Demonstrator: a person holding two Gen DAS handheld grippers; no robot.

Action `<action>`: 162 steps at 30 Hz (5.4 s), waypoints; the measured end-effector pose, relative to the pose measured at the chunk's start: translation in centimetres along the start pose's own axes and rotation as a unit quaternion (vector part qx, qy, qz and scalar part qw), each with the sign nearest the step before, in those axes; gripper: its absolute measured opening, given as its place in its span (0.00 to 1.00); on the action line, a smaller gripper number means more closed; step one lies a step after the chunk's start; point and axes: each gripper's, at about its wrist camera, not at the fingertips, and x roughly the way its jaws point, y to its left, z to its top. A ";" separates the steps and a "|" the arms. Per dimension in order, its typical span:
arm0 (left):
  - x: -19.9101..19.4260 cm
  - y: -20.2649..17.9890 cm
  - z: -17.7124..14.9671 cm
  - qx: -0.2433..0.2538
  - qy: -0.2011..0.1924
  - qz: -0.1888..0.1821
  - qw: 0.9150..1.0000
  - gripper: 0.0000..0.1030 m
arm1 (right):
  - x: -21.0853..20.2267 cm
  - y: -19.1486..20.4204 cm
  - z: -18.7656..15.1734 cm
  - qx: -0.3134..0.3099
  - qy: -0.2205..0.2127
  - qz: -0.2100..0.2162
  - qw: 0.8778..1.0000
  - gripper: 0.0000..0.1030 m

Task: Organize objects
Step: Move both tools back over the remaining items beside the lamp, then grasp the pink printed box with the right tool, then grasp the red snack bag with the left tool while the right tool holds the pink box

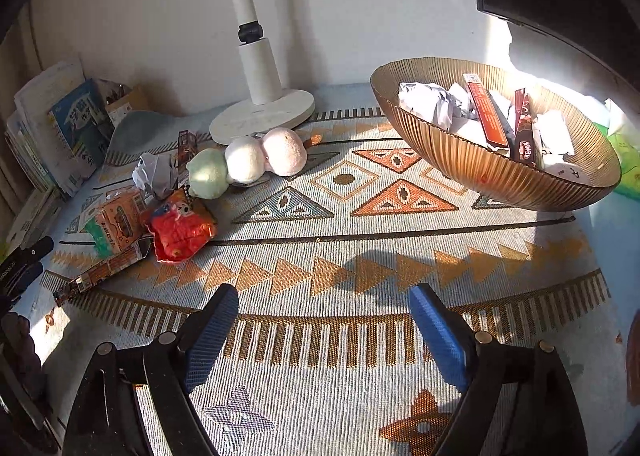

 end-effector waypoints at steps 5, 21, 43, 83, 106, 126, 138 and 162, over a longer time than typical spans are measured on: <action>1.4 1.5 0.0 -0.051 0.051 -0.052 0.996 0.82 | 0.4 -0.2 0.1 0.006 0.003 0.005 1.000 0.89; 1.1 0.2 -0.4 -0.014 0.044 -0.042 0.998 0.83 | 1.1 -0.6 0.2 0.017 0.023 0.006 1.000 0.89; 1.0 -0.2 -0.6 -0.005 0.042 -0.032 0.999 0.84 | -0.3 8.0 1.3 -0.010 0.015 0.131 0.991 0.62; 1.0 -1.7 -1.0 0.042 0.042 -0.025 0.998 0.84 | -2.0 0.7 -4.5 0.097 0.084 0.200 0.971 0.24; -2.1 -9.9 -7.5 0.340 0.193 -0.180 0.903 0.83 | 0.5 5.2 -1.6 -0.157 0.068 0.035 0.985 0.40; 6.6 -18.2 -2.1 0.120 0.217 -0.140 0.959 0.84 | -0.3 -1.3 -1.0 -0.028 0.051 0.051 0.997 0.42; 7.6 -20.5 -4.0 0.156 0.186 -0.105 0.964 0.48 | -0.5 -1.6 -1.2 -0.026 0.046 0.064 0.997 0.41; 3.8 -16.5 -6.2 0.145 0.205 -0.185 0.950 0.72 | -0.9 -2.2 -1.1 -0.010 0.038 0.032 0.999 0.66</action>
